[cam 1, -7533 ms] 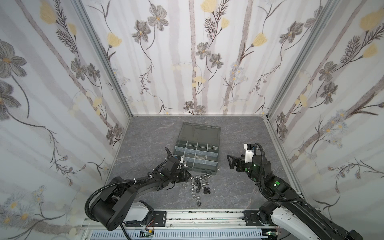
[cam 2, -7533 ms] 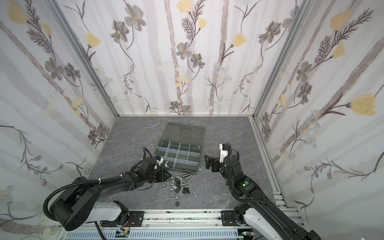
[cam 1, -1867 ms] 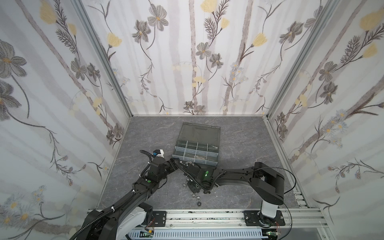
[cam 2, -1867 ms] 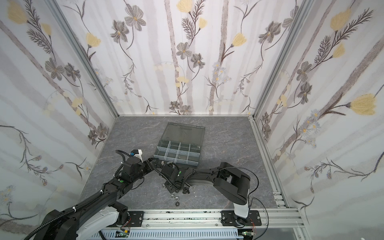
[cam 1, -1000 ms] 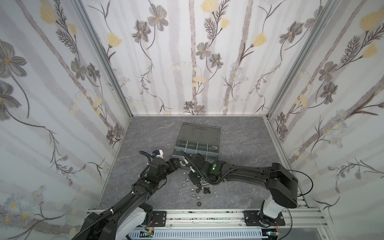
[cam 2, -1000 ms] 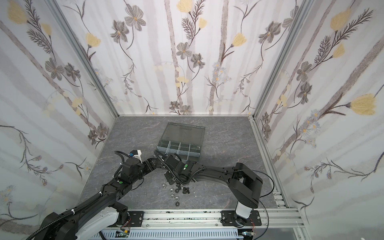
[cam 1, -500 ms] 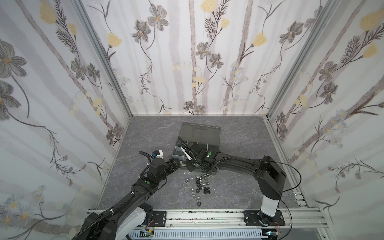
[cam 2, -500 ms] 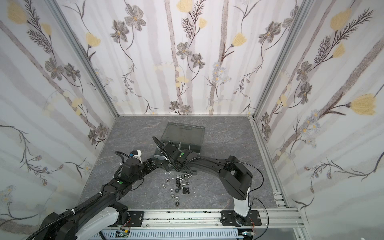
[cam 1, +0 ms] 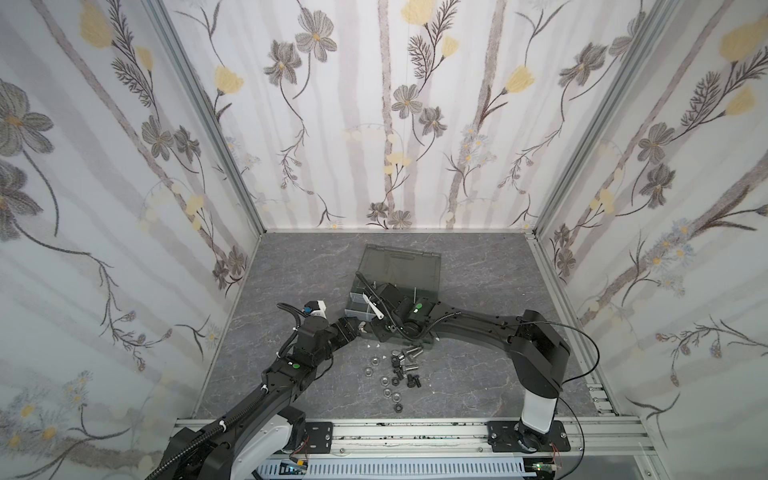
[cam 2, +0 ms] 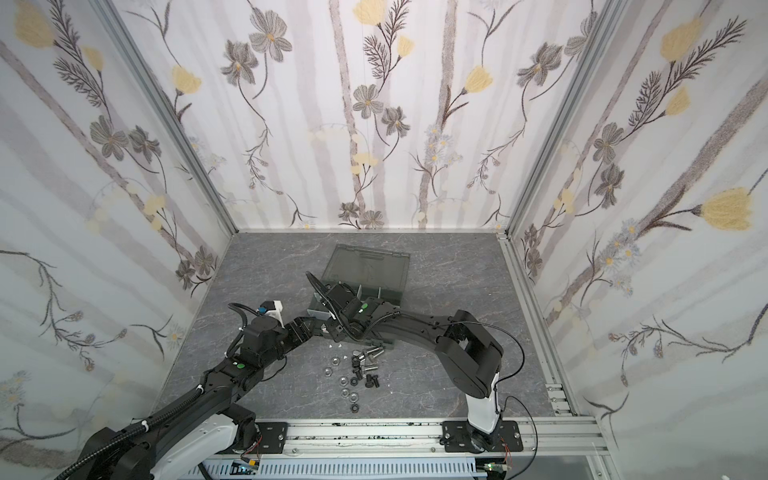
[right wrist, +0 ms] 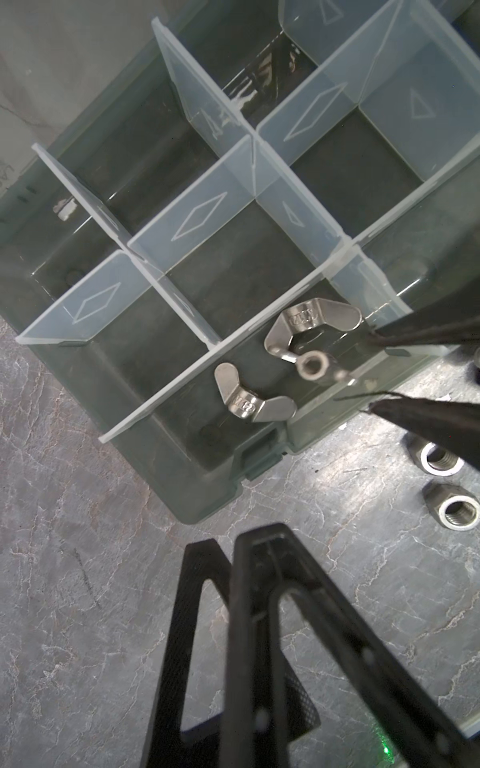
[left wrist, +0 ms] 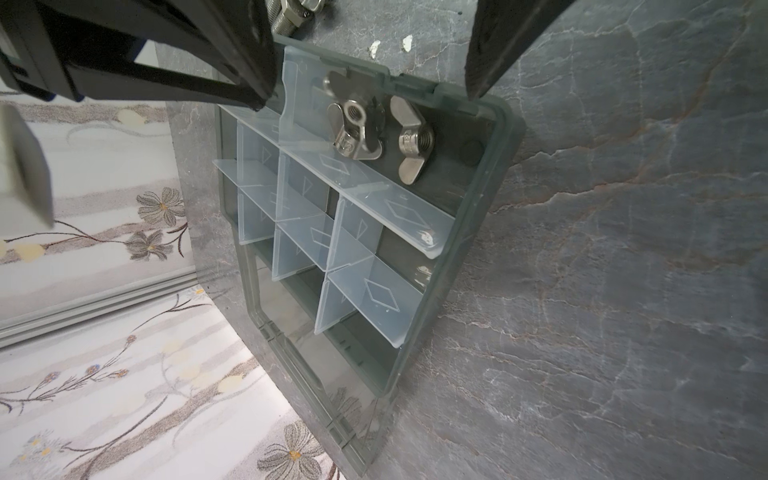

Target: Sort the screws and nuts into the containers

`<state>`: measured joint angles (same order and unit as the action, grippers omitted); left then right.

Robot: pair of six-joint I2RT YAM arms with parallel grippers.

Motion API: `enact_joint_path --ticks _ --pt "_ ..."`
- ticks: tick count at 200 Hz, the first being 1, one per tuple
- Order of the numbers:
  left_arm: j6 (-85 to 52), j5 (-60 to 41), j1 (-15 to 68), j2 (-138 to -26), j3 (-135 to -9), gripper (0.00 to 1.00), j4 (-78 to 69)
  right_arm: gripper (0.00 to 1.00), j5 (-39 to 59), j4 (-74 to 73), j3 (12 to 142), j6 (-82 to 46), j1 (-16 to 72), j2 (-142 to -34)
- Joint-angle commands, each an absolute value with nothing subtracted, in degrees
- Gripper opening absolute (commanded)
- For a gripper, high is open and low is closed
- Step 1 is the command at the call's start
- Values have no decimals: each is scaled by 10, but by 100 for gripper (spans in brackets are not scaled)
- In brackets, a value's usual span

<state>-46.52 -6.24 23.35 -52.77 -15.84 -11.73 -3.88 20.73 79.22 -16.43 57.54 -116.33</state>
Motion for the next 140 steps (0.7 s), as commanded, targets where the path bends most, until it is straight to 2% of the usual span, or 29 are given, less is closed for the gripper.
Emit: enact_joint_path --ticks 1,22,32,140 --pt "-462 -65 233 -524 -157 74 -121 38 -50 195 800 -164 573 -1165" --pt "-463 -64 232 -520 -154 74 -120 52 -47 194 797 -166 574 -1158" --pt "-464 -64 232 -519 -153 74 -121 55 -47 194 797 -167 574 -1156" --pt "-471 -69 232 -523 -153 74 -120 55 -53 187 768 -171 574 -1120"
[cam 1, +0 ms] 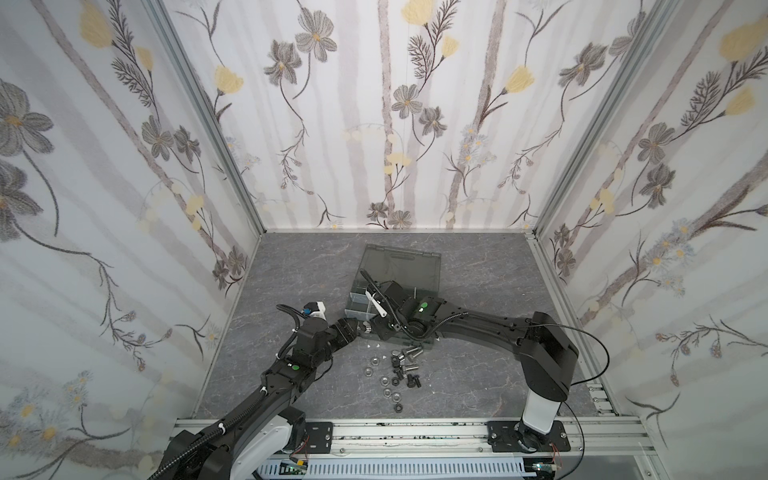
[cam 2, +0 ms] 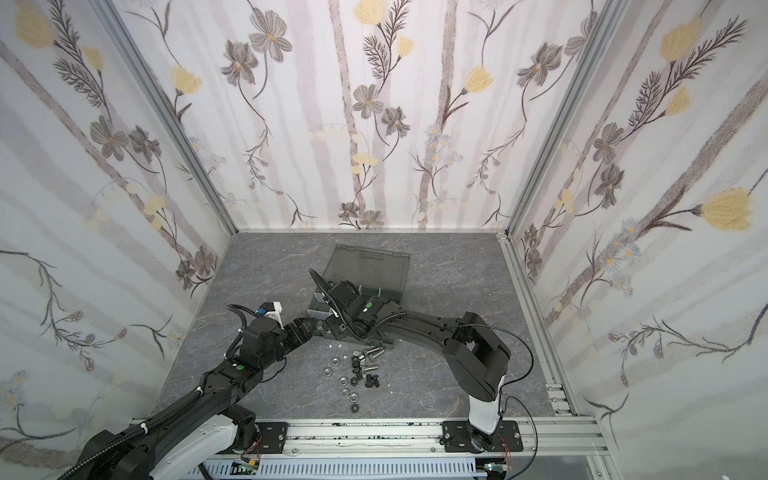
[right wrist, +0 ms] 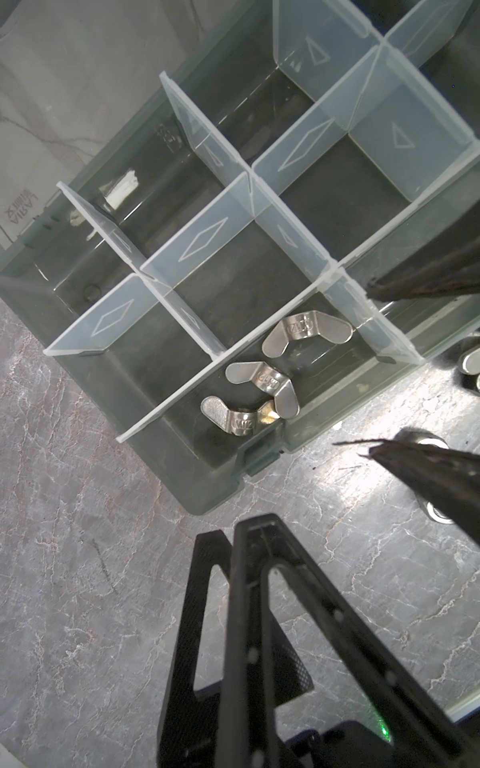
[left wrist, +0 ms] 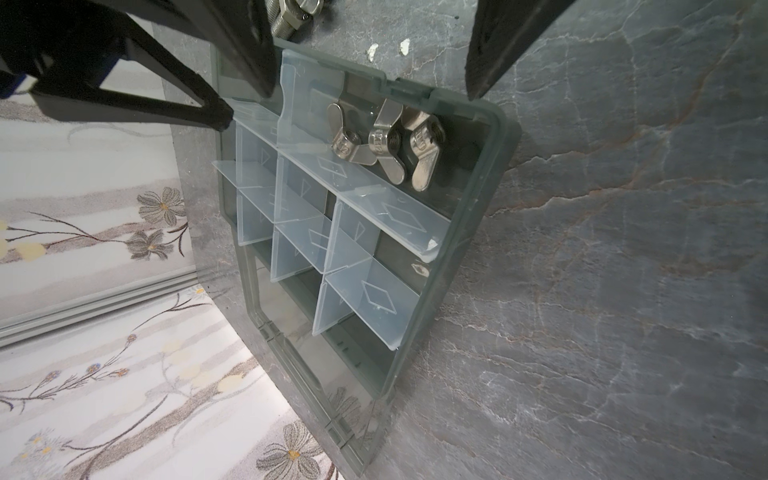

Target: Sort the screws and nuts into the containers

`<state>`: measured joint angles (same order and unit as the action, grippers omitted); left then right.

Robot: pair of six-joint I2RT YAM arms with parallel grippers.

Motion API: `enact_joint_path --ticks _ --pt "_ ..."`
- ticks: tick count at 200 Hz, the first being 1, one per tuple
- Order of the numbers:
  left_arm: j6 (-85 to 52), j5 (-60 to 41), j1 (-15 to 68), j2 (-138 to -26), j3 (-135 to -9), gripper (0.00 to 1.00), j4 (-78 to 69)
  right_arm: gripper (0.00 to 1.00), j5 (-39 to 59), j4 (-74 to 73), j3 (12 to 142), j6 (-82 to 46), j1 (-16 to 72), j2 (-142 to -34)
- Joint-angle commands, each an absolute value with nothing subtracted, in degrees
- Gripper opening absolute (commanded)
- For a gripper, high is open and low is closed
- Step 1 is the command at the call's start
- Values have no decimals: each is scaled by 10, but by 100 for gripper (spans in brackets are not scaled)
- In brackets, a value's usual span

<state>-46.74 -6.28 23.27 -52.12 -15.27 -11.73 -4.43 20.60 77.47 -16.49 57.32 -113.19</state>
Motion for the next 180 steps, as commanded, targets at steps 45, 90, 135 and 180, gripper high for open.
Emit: enact_joint_path --ticks 45,90,135,180 --pt "-467 -90 233 -530 -155 71 -121 55 -64 186 740 -177 573 -1084" --pt "-469 -111 248 -536 -162 66 -121 55 -77 173 674 -197 564 -1015" --pt "-453 -170 270 -580 -168 63 -150 55 -90 167 608 -215 539 -950" --pt "-433 -210 309 -661 -195 57 -176 55 -96 165 559 -225 510 -889"
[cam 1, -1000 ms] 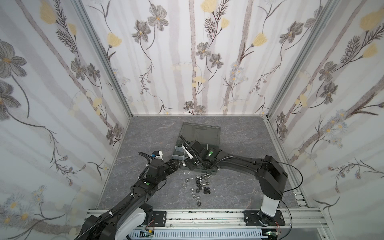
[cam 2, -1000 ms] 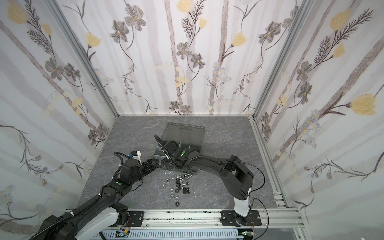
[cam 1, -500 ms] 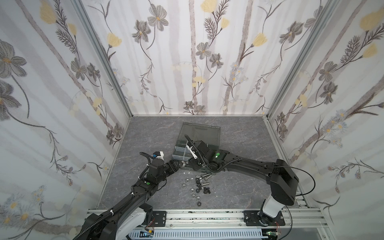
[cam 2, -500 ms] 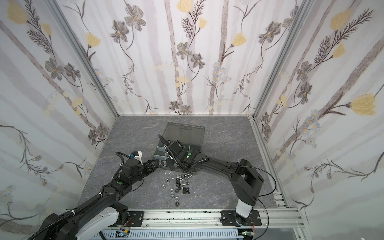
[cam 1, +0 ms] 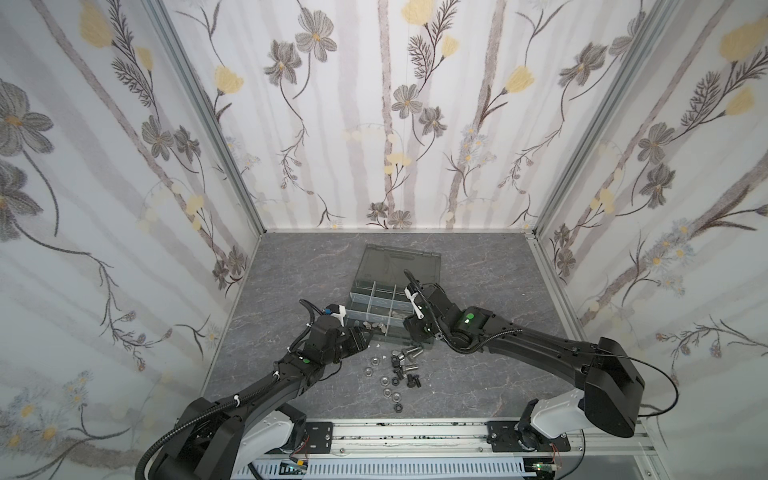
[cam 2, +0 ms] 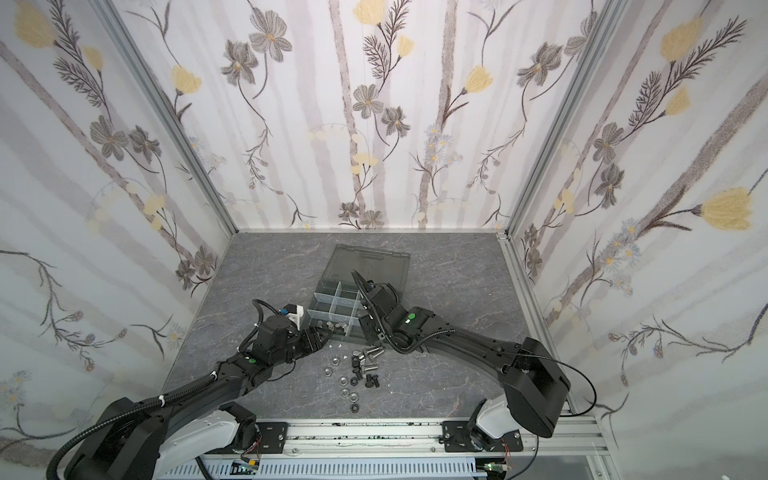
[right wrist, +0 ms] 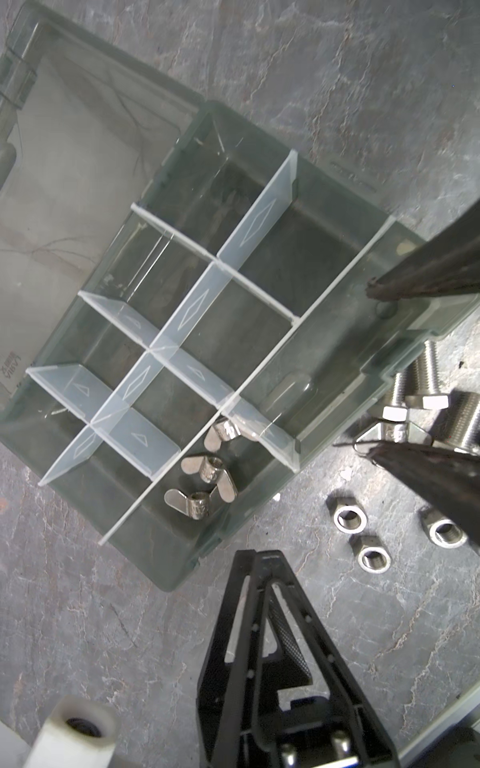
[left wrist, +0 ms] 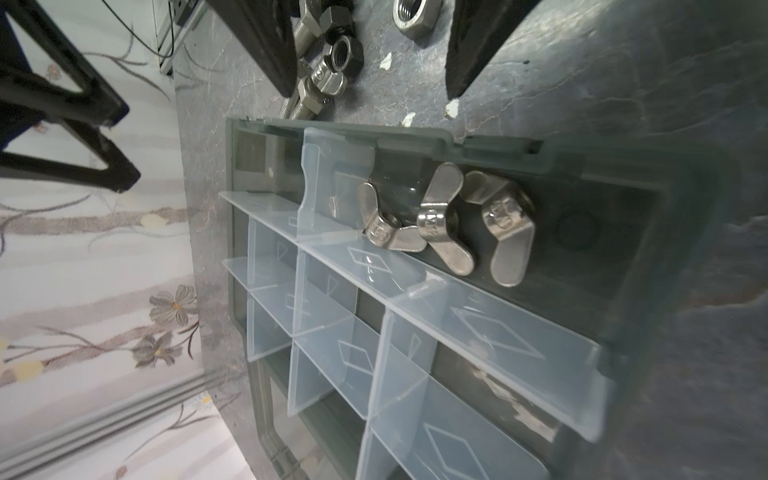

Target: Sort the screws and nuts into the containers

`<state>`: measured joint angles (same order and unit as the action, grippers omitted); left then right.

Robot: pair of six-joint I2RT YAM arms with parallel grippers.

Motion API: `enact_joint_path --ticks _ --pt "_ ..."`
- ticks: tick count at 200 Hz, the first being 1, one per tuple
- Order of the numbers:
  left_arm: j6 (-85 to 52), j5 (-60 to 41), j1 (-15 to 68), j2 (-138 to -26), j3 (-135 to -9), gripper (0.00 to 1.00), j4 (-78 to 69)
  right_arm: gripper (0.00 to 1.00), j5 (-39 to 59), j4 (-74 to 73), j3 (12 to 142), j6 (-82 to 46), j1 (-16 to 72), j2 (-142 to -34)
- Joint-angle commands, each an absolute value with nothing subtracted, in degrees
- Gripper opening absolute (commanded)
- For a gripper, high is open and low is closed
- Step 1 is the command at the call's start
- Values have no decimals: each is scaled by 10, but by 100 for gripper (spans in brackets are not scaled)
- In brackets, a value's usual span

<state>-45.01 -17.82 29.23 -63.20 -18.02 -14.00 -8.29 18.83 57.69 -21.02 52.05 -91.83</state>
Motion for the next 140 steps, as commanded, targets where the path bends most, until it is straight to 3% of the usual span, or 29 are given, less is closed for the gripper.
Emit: enact_joint_path --ticks 1,140 --pt "-433 -211 310 -662 -196 57 -176 55 -96 165 558 -226 510 -887" --pt "-425 -211 394 -802 -244 44 -203 55 -95 163 489 -248 479 -812"
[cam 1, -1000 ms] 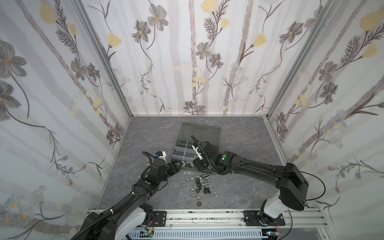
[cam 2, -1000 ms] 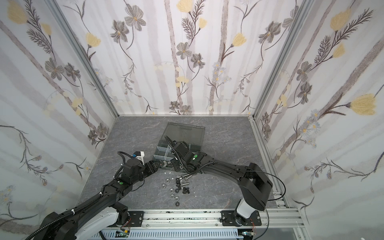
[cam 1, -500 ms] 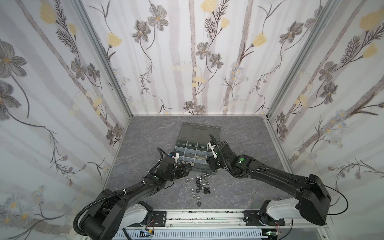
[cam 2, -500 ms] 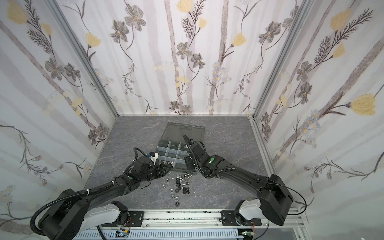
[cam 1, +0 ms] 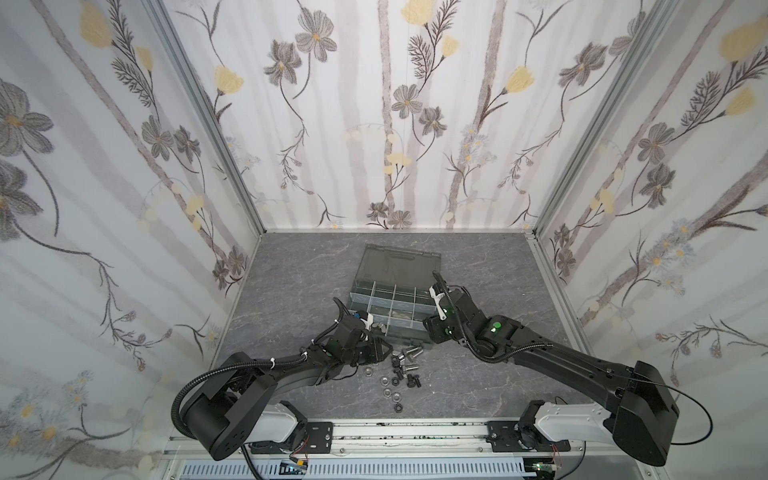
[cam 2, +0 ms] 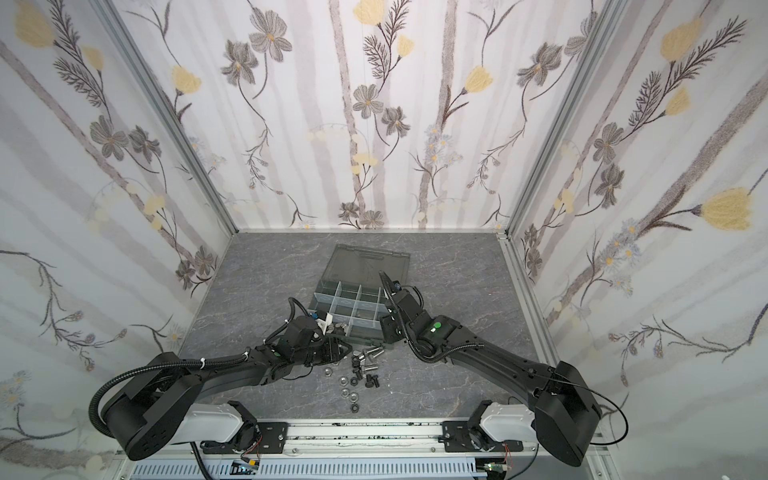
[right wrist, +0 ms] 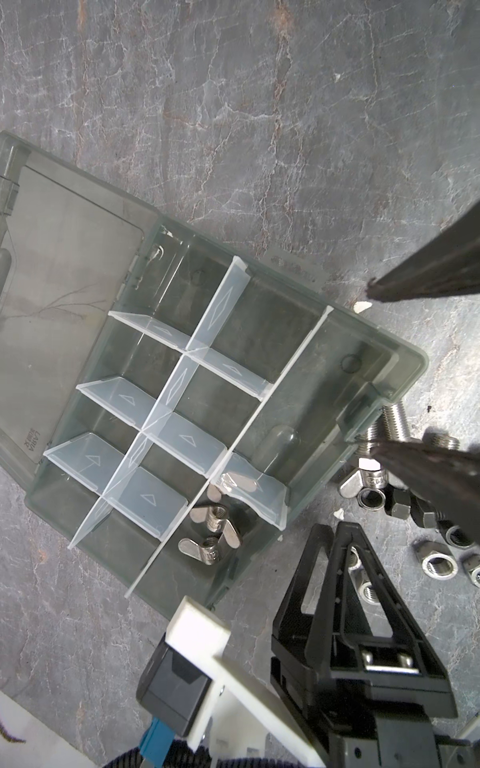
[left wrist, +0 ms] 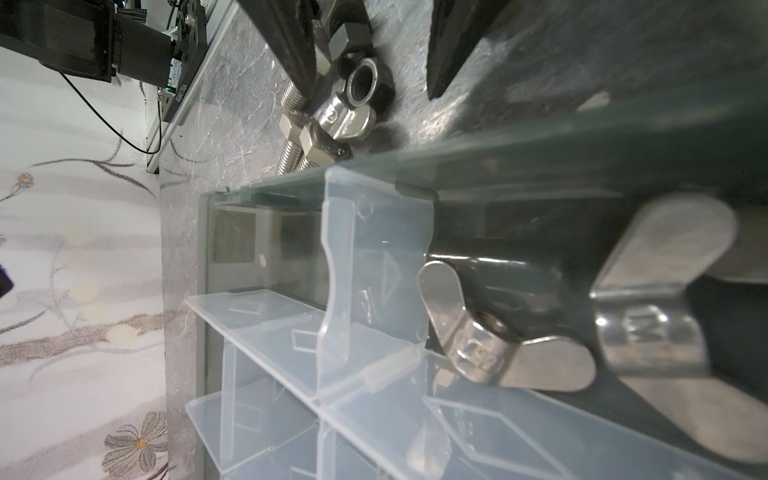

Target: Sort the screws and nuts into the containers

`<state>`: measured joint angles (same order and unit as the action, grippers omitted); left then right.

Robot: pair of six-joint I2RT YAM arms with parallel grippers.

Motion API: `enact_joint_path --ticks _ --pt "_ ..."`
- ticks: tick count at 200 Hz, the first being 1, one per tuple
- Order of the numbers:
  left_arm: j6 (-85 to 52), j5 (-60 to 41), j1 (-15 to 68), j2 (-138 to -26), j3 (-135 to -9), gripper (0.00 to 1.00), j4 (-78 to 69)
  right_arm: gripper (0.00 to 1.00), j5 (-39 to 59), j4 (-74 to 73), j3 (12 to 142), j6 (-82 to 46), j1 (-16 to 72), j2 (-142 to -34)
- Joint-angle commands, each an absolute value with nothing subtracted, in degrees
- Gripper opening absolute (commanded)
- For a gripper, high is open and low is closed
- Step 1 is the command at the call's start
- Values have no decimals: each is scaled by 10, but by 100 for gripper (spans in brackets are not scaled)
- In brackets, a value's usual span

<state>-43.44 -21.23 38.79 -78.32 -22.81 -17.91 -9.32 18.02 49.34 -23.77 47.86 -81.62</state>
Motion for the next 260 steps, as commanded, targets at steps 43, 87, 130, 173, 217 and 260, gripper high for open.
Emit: enact_joint_path --ticks 43,87,130,173,217,260 --pt "-410 -203 407 -832 -264 41 -202 55 -90 153 472 -257 478 -805" --pt "-396 -196 417 -856 -265 38 -202 55 -87 150 466 -256 478 -805" --pt "-387 -193 421 -865 -265 33 -203 55 -84 145 463 -256 478 -804" --pt "-380 -201 424 -869 -269 27 -203 55 -80 138 455 -259 477 -802" --pt "-380 -203 425 -877 -275 23 -203 55 -81 135 451 -261 478 -797" --pt "-380 -208 431 -877 -280 18 -203 54 -81 131 448 -263 477 -795"
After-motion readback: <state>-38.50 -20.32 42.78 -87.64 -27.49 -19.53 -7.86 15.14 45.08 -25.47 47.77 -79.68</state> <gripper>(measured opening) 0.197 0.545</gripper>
